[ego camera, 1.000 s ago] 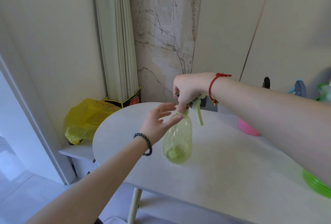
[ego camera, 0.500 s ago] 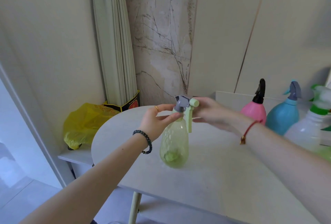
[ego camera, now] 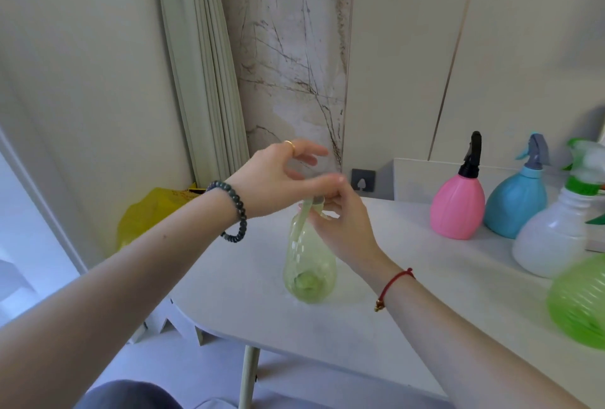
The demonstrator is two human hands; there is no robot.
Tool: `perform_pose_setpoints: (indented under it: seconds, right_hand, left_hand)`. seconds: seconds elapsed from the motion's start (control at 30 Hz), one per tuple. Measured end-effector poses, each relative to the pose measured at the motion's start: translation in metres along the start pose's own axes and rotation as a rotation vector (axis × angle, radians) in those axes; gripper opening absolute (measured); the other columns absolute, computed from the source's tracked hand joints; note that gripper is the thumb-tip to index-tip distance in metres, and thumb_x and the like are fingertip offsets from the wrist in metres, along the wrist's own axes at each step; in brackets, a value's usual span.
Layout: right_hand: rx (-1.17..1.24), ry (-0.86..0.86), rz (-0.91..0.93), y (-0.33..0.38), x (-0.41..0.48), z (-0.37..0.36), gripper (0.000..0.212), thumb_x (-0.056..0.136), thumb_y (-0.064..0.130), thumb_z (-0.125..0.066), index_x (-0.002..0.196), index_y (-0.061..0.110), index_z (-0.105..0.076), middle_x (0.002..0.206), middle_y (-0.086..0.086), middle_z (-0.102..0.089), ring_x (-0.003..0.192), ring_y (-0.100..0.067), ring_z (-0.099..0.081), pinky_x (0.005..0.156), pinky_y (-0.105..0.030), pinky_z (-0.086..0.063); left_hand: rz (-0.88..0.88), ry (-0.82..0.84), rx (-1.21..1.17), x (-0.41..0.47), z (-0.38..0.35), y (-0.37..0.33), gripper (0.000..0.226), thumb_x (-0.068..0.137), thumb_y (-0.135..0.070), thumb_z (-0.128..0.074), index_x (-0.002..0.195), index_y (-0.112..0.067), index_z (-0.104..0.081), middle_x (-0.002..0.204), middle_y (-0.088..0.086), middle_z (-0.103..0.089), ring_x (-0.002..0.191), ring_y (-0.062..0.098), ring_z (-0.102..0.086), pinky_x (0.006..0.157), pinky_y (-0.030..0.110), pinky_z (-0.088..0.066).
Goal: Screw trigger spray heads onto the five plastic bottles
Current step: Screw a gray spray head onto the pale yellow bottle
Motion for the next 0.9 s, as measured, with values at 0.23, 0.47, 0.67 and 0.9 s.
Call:
perform_pose_setpoints:
  seconds: [0.23,0.47,0.67,0.9]
  right_hand:
    - [0.031,-0.113,-0.014,-0.003,-0.003,-0.01,0.036,0.068,0.025,-0.075,0.072,0.025,-0.04,0.075,0.008,-0.055,0.067,-0.007,-0.054,0.058,-0.013,-0.043]
    - [-0.017,-0.132,0.041,-0.008,0.0,-0.023,0.021,0.076,0.02,-0.07,0.09,0.025,-0.054,0.096,-0.002,-0.061,0.087,-0.014,-0.054,0.069,-0.004,-0.036]
    - [0.026,-0.038,-0.048,-0.01,0.003,-0.022,0.026,0.075,0.026,-0.072,0.086,0.025,-0.049,0.088,0.007,-0.058,0.082,0.0,-0.054,0.065,-0.003,-0.037]
    - [0.177,0.127,-0.121,-0.009,0.005,-0.015,0.003,0.087,0.027,-0.057,0.085,0.027,-0.054,0.097,0.0,-0.062,0.097,-0.016,-0.059,0.084,-0.025,-0.044]
  left_hand:
    - [0.009,-0.069,0.2,-0.001,0.006,0.01,0.03,0.078,-0.027,-0.063,0.108,-0.031,-0.063,0.079,-0.022,-0.061,0.052,-0.008,-0.055,0.05,0.001,-0.039]
    - [0.032,0.009,0.079,0.011,0.011,0.025,0.023,0.082,-0.023,-0.059,0.102,-0.033,-0.059,0.079,-0.006,-0.072,0.072,0.007,-0.067,0.063,0.018,-0.052]
    - [-0.001,0.067,0.065,0.017,0.012,0.022,0.022,0.084,-0.015,-0.058,0.1,-0.03,-0.06,0.057,-0.027,-0.064,0.055,-0.005,-0.061,0.044,0.002,-0.036]
    - [-0.013,0.06,0.04,0.018,0.011,0.025,0.024,0.084,-0.015,-0.057,0.099,-0.033,-0.06,0.073,-0.016,-0.066,0.059,-0.003,-0.062,0.044,0.001,-0.035]
Point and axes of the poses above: each hand's wrist, its own x-axis towards the middle knuckle, its own z-axis out of the back of the hand, y = z × x, the point moved 2 cm from there along x, towards the middle knuckle
